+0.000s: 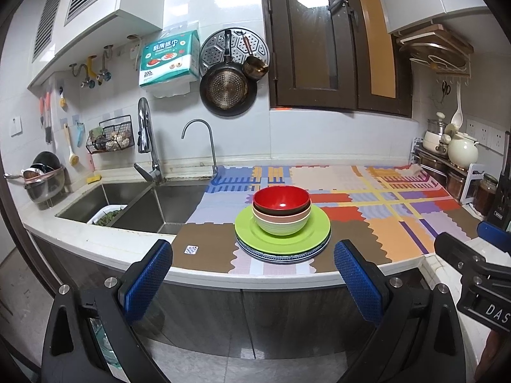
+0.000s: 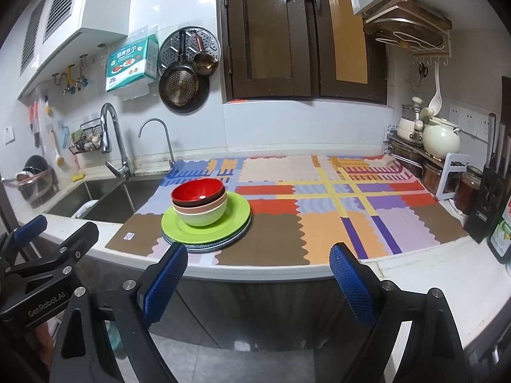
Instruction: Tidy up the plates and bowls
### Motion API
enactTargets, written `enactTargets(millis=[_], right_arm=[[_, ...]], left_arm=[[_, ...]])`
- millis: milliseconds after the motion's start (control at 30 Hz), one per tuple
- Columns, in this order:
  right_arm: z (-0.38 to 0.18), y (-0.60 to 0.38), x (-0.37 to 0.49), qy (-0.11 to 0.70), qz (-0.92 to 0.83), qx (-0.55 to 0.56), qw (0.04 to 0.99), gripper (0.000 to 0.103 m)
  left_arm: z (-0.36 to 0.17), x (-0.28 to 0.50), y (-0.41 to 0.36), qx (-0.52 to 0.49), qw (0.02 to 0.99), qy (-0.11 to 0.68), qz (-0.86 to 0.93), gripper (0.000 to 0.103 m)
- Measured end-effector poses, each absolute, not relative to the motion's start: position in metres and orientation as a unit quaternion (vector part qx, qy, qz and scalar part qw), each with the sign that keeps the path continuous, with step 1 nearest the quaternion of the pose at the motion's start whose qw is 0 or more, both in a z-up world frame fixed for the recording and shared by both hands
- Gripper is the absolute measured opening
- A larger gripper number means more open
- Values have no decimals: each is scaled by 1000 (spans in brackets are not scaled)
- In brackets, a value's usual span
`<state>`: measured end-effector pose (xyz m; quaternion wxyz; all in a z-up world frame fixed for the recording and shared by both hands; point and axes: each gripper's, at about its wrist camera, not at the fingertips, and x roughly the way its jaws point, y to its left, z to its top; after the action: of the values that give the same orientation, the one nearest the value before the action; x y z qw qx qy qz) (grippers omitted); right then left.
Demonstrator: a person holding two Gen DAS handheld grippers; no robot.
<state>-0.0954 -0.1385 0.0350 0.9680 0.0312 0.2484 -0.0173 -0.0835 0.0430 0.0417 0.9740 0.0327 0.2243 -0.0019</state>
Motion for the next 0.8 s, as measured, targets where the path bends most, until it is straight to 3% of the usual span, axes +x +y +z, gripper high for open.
enactTargets(millis=[800], right_arm=[[37, -140, -96, 250, -14, 29, 968, 91]], left_arm=[[38, -78, 49, 41, 972, 229, 5, 103]])
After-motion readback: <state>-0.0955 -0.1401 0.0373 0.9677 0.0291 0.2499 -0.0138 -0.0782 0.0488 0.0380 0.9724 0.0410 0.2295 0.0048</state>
